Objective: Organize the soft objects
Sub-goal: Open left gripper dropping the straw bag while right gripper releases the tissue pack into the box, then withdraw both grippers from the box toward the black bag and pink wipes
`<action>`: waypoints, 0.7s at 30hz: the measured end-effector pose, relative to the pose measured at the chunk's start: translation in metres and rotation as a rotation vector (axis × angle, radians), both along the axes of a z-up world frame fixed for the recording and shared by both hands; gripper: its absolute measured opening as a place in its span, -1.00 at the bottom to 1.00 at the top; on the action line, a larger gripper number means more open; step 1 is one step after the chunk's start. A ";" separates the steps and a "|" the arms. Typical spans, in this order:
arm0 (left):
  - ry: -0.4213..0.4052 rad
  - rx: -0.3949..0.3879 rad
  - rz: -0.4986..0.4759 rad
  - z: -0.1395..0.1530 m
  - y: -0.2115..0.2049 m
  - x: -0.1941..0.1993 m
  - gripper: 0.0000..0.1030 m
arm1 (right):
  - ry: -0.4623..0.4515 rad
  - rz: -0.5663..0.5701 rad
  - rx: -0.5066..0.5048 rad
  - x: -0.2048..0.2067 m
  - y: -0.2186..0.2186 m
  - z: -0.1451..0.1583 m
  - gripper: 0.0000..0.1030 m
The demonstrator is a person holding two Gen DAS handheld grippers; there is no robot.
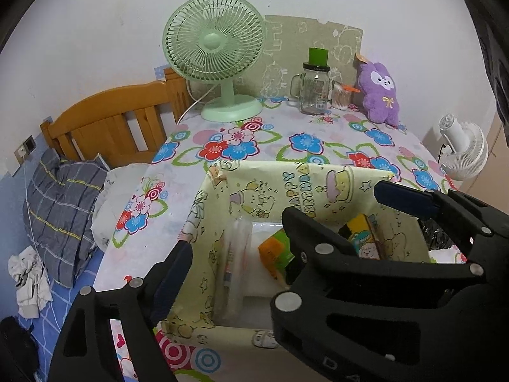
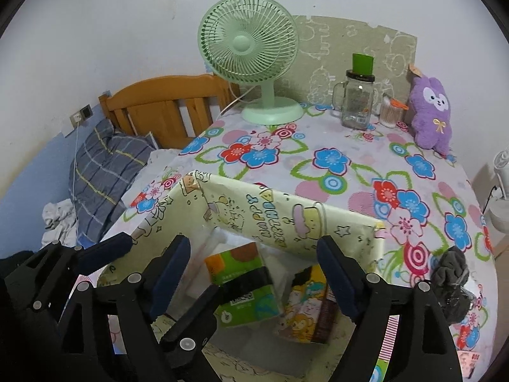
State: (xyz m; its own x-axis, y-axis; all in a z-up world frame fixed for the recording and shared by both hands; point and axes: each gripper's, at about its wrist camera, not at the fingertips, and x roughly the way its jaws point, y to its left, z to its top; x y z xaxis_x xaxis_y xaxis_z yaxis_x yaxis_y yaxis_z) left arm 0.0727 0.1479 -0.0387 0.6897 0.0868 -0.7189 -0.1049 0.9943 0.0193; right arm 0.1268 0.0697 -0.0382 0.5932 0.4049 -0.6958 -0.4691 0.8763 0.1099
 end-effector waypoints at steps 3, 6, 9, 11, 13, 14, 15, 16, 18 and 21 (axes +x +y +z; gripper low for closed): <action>-0.013 0.003 -0.003 0.004 -0.007 -0.001 0.76 | -0.008 -0.014 0.008 -0.002 -0.009 0.004 0.64; -0.022 0.003 -0.004 0.008 -0.013 -0.002 0.80 | -0.017 -0.026 0.011 -0.005 -0.017 0.009 0.65; -0.035 0.005 -0.013 0.011 -0.020 -0.004 0.82 | -0.029 -0.040 0.012 -0.008 -0.026 0.014 0.68; -0.045 0.008 -0.018 0.014 -0.026 -0.005 0.84 | -0.041 -0.055 0.014 -0.010 -0.033 0.017 0.75; -0.053 0.009 -0.021 0.017 -0.031 -0.006 0.86 | -0.053 -0.069 0.019 -0.012 -0.039 0.020 0.78; -0.056 0.009 -0.022 0.019 -0.033 -0.006 0.87 | -0.058 -0.075 0.020 -0.013 -0.042 0.021 0.79; -0.061 0.009 -0.025 0.020 -0.036 -0.006 0.88 | -0.063 -0.081 0.021 -0.014 -0.045 0.023 0.79; -0.063 0.009 -0.028 0.022 -0.039 -0.007 0.88 | -0.067 -0.085 0.022 -0.015 -0.048 0.024 0.80; -0.070 0.009 -0.031 0.024 -0.044 -0.008 0.89 | -0.073 -0.093 0.022 -0.017 -0.053 0.027 0.80; -0.078 0.010 -0.037 0.027 -0.051 -0.009 0.91 | -0.083 -0.107 0.022 -0.020 -0.062 0.031 0.81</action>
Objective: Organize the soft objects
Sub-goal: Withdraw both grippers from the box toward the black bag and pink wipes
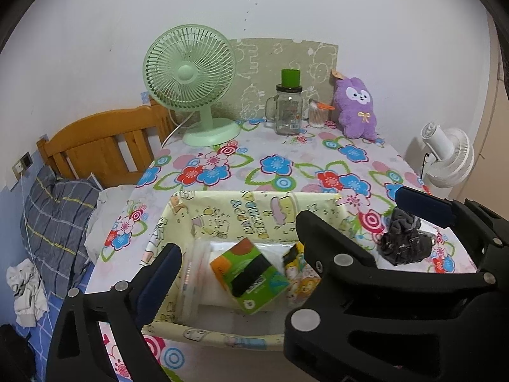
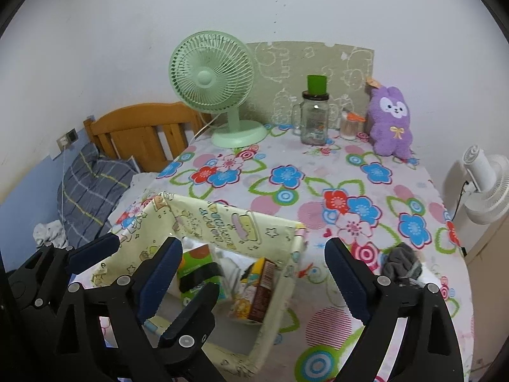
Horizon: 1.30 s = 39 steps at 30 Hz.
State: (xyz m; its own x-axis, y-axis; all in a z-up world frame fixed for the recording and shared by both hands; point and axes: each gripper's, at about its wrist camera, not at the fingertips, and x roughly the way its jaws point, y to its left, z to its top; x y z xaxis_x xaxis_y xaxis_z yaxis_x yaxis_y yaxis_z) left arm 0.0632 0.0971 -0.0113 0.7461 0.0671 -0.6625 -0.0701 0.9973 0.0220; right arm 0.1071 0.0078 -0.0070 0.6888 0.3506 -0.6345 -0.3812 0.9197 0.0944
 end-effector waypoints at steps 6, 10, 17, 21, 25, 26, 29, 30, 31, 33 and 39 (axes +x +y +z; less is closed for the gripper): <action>-0.016 0.008 -0.015 0.008 -0.017 -0.002 0.93 | -0.027 -0.030 0.000 -0.005 -0.019 0.007 0.88; -0.018 0.013 -0.029 0.011 -0.028 -0.002 0.94 | -0.053 -0.060 -0.007 -0.009 -0.031 0.011 0.94; -0.033 0.026 -0.038 0.017 -0.051 -0.002 0.99 | -0.062 -0.085 0.003 -0.011 -0.056 0.018 0.95; -0.044 0.033 -0.036 0.020 -0.063 -0.003 0.99 | -0.084 -0.087 -0.002 -0.012 -0.068 0.022 0.97; -0.057 0.036 -0.034 0.021 -0.076 -0.003 1.00 | -0.103 -0.090 -0.006 -0.014 -0.082 0.024 0.97; -0.061 0.036 -0.035 0.021 -0.079 -0.003 1.00 | -0.106 -0.092 -0.005 -0.014 -0.086 0.024 0.98; -0.071 0.034 -0.044 0.022 -0.089 -0.003 1.00 | -0.112 -0.102 -0.002 -0.015 -0.096 0.025 0.98; -0.073 0.034 -0.049 0.022 -0.093 -0.003 1.00 | -0.113 -0.106 -0.001 -0.015 -0.100 0.025 0.98; -0.074 0.034 -0.054 0.022 -0.097 -0.003 1.00 | -0.114 -0.111 -0.001 -0.016 -0.104 0.025 0.98; -0.079 0.033 -0.067 0.022 -0.105 -0.003 1.00 | -0.117 -0.121 0.000 -0.016 -0.111 0.025 0.98; -0.079 0.015 -0.115 0.017 -0.127 -0.001 0.99 | -0.117 -0.155 -0.004 -0.019 -0.133 0.021 0.99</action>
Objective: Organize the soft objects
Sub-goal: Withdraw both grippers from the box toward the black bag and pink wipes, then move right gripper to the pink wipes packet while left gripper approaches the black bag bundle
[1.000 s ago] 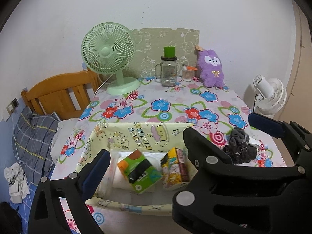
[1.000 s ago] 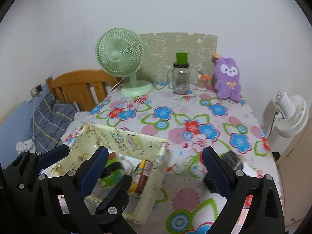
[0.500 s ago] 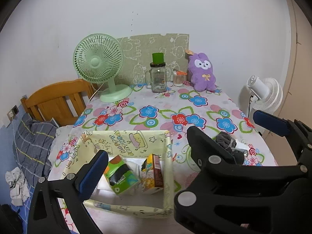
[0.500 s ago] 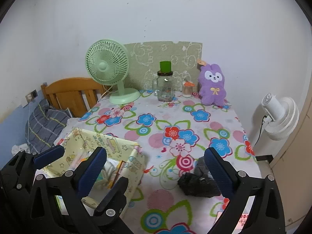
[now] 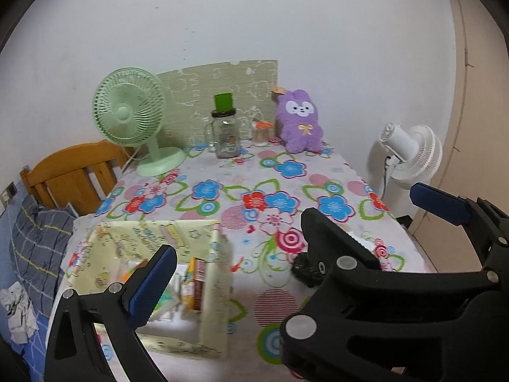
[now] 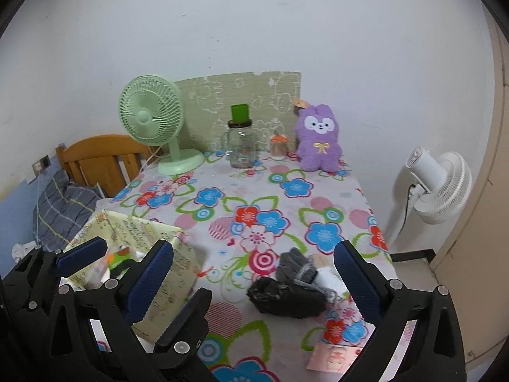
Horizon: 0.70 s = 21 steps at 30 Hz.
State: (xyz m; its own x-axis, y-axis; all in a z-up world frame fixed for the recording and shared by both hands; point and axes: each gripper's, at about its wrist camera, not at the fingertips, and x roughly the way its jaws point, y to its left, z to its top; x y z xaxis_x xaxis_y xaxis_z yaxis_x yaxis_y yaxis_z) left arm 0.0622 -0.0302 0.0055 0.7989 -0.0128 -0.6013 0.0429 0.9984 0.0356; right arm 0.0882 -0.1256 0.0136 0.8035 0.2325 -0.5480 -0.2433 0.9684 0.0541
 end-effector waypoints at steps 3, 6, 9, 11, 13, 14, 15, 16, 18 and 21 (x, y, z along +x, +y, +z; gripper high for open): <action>0.007 -0.019 -0.013 -0.003 -0.008 0.001 0.99 | 0.000 -0.016 -0.002 -0.002 -0.011 -0.003 0.99; 0.012 -0.033 -0.026 -0.007 -0.015 0.002 0.99 | -0.011 -0.039 0.002 -0.004 -0.021 -0.005 0.99; 0.018 -0.030 -0.039 -0.011 -0.023 0.003 0.99 | -0.007 -0.053 -0.002 -0.005 -0.030 -0.008 0.99; 0.026 -0.030 -0.053 -0.015 -0.029 0.004 0.99 | -0.001 -0.063 -0.009 -0.006 -0.036 -0.012 0.99; 0.034 -0.028 -0.063 -0.019 -0.034 0.005 0.99 | 0.003 -0.073 -0.014 -0.007 -0.041 -0.015 0.99; 0.040 -0.027 -0.071 -0.021 -0.037 0.006 0.99 | 0.007 -0.077 -0.017 -0.007 -0.044 -0.017 0.99; 0.045 -0.026 -0.076 -0.023 -0.040 0.007 0.99 | 0.010 -0.081 -0.019 -0.007 -0.046 -0.019 0.99; 0.049 -0.026 -0.079 -0.025 -0.041 0.007 0.99 | 0.013 -0.084 -0.021 -0.007 -0.048 -0.020 0.99; 0.063 -0.029 -0.090 -0.030 -0.045 0.009 0.99 | 0.020 -0.092 -0.025 -0.007 -0.053 -0.024 0.99; 0.085 -0.046 -0.101 -0.038 -0.049 0.012 0.99 | 0.014 -0.103 -0.020 -0.010 -0.061 -0.029 0.98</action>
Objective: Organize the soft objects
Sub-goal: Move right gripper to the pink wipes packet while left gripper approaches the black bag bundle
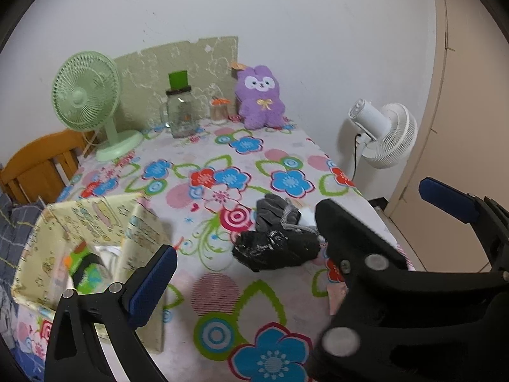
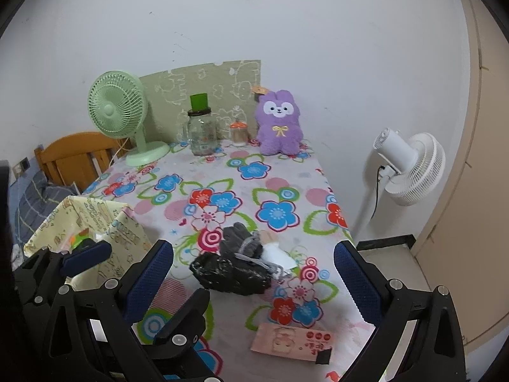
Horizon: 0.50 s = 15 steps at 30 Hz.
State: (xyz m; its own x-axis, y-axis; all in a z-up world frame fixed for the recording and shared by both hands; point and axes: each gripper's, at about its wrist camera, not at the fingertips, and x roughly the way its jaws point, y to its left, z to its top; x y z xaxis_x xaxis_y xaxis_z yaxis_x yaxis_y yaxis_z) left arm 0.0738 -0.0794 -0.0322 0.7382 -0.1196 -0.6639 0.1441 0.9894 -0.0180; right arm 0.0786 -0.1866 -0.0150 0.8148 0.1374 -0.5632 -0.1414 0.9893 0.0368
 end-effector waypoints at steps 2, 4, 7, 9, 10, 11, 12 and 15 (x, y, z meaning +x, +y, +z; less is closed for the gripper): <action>0.006 0.002 0.000 -0.005 -0.003 0.000 0.98 | -0.001 -0.010 0.006 -0.001 -0.005 -0.004 0.98; 0.000 0.011 -0.012 -0.009 -0.006 -0.001 0.97 | 0.004 -0.013 0.007 -0.003 -0.008 -0.008 0.98; 0.006 0.027 -0.027 -0.017 -0.011 -0.001 0.97 | 0.016 -0.023 0.004 -0.004 -0.014 -0.017 0.98; 0.022 0.026 -0.042 -0.022 -0.014 0.000 0.97 | 0.027 -0.033 0.008 -0.004 -0.019 -0.024 0.98; 0.031 0.027 -0.049 -0.026 -0.016 0.001 0.97 | 0.035 -0.037 0.010 -0.004 -0.021 -0.027 0.98; 0.038 0.028 -0.053 -0.028 -0.017 0.002 0.97 | 0.042 -0.041 0.010 -0.003 -0.024 -0.031 0.98; 0.049 0.031 -0.059 -0.032 -0.019 0.003 0.97 | 0.049 -0.045 0.009 -0.003 -0.025 -0.034 0.98; 0.075 0.040 -0.066 -0.043 -0.023 0.005 0.97 | 0.071 -0.054 0.003 -0.002 -0.030 -0.044 0.98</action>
